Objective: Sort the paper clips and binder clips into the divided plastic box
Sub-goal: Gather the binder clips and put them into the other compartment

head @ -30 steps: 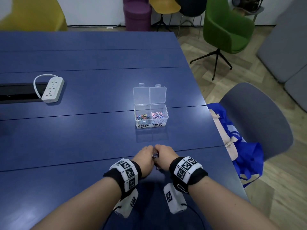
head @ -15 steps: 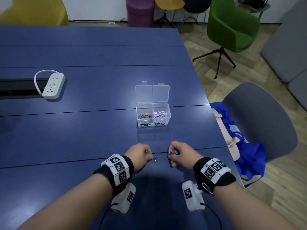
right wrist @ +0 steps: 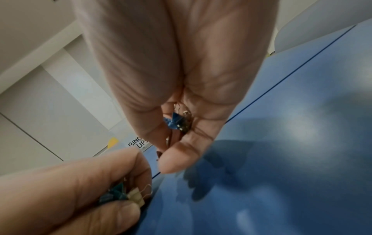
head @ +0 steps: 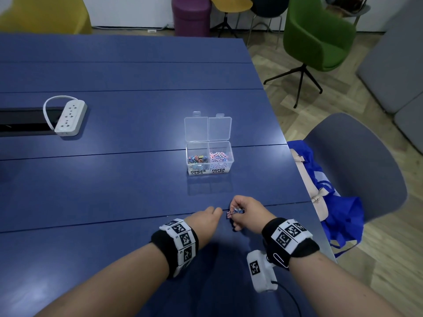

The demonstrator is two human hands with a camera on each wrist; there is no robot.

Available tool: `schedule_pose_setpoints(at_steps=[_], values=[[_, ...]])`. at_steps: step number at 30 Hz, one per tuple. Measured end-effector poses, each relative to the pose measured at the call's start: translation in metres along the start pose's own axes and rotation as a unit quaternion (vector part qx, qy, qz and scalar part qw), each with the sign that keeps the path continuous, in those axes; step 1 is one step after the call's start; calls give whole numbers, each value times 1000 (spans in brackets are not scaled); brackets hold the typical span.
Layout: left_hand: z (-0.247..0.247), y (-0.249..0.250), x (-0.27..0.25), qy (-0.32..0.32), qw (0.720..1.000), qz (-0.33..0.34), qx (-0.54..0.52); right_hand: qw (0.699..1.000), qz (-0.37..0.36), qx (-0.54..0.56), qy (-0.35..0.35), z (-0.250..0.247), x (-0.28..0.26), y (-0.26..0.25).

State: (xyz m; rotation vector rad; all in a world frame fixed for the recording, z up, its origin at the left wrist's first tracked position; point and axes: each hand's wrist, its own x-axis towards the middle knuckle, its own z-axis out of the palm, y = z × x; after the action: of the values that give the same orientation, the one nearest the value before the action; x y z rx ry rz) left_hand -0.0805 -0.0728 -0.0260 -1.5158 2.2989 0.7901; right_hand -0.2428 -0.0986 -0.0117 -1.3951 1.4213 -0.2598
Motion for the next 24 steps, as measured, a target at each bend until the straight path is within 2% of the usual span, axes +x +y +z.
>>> schedule_pose_setpoints(at_steps=[2, 6, 11, 17, 20, 22, 24], values=[[-1, 0, 0, 2, 1000, -5, -18, 1000, 3, 14, -5, 0, 0, 1], [-7, -4, 2, 22, 986, -49, -157, 998, -3, 61, -13, 2, -1, 4], [-28, -21, -3, 37, 976, -80, -198, 998, -7, 60, 1, 2, 1, -4], [-99, -37, 2, 158, 951, -92, -250, 997, -69, -28, 36, -11, 24, -63], [-126, -42, 20, 226, 921, -118, -295, 993, -82, -65, 63, -21, 42, -94], [-138, -46, 35, 247, 899, -140, -333, 991, -80, -72, 76, -26, 55, -110], [-145, -50, 44, 239, 903, -156, -323, 990, -78, -87, 82, -30, 63, -120]])
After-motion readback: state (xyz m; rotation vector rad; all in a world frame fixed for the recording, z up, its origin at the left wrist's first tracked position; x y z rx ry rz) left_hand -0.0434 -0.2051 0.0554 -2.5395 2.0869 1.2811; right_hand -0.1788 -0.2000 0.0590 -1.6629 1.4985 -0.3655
